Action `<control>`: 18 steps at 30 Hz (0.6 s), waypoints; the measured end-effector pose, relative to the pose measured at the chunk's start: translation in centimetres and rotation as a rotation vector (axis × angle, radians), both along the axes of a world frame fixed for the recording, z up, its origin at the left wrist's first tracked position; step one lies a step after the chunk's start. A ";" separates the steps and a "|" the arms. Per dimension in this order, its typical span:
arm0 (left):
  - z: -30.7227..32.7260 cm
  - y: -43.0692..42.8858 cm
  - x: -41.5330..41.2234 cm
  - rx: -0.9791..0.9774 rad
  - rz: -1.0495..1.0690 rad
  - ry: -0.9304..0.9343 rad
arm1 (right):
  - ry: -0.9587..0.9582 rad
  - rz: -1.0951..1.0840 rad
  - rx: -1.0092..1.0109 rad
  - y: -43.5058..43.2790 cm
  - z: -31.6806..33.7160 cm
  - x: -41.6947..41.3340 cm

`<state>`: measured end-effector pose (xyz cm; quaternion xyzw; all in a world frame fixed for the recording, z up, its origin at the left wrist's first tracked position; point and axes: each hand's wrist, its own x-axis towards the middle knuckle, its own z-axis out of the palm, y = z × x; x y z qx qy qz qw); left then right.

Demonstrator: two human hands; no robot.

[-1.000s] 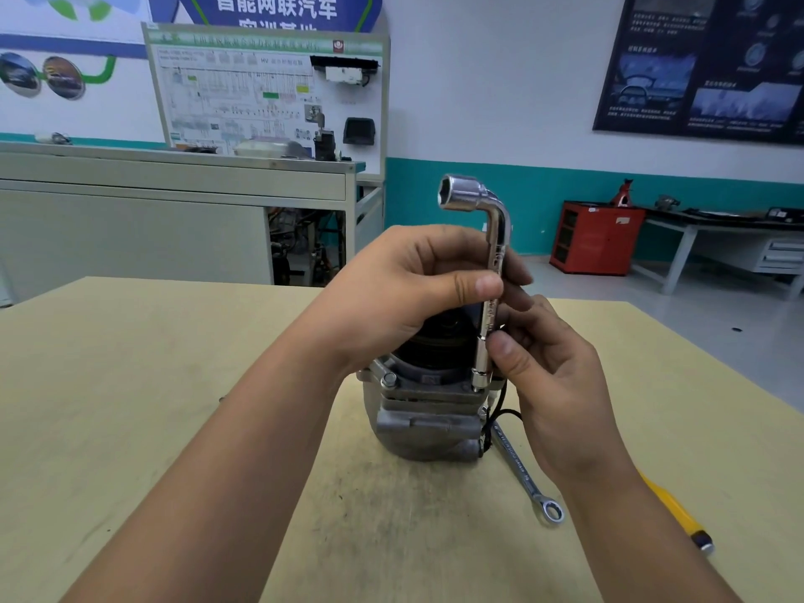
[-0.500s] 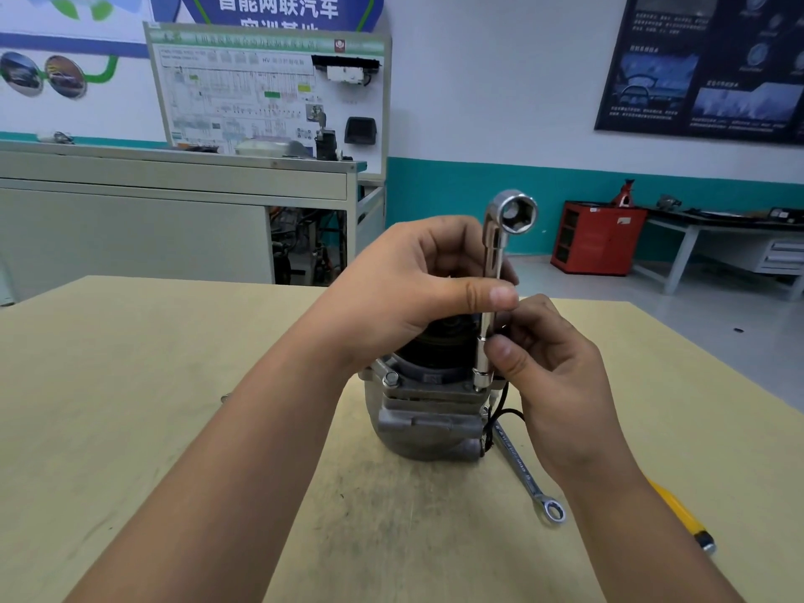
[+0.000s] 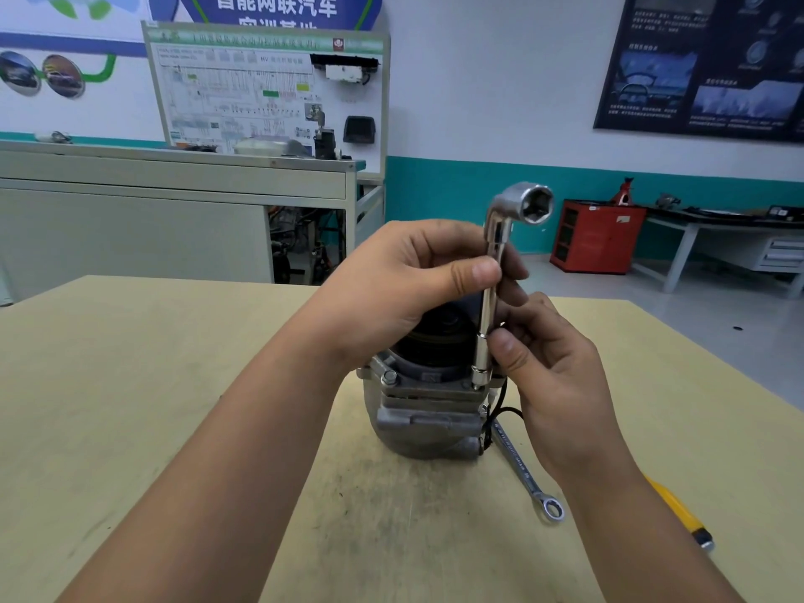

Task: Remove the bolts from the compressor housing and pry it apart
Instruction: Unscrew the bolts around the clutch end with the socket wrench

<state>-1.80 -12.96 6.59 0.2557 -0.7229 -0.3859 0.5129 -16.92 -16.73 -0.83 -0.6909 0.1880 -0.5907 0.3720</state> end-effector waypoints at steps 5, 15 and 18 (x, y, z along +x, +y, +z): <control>0.1 -0.1 0.0 -0.009 0.008 0.002 | 0.005 0.008 0.006 0.1 0.1 -0.1; 0.2 0.2 -0.2 -0.009 0.028 0.034 | 0.019 0.002 -0.010 0.2 0.1 -0.1; 0.2 0.2 -0.4 -0.010 0.055 0.025 | 0.024 -0.013 -0.020 0.3 0.2 0.0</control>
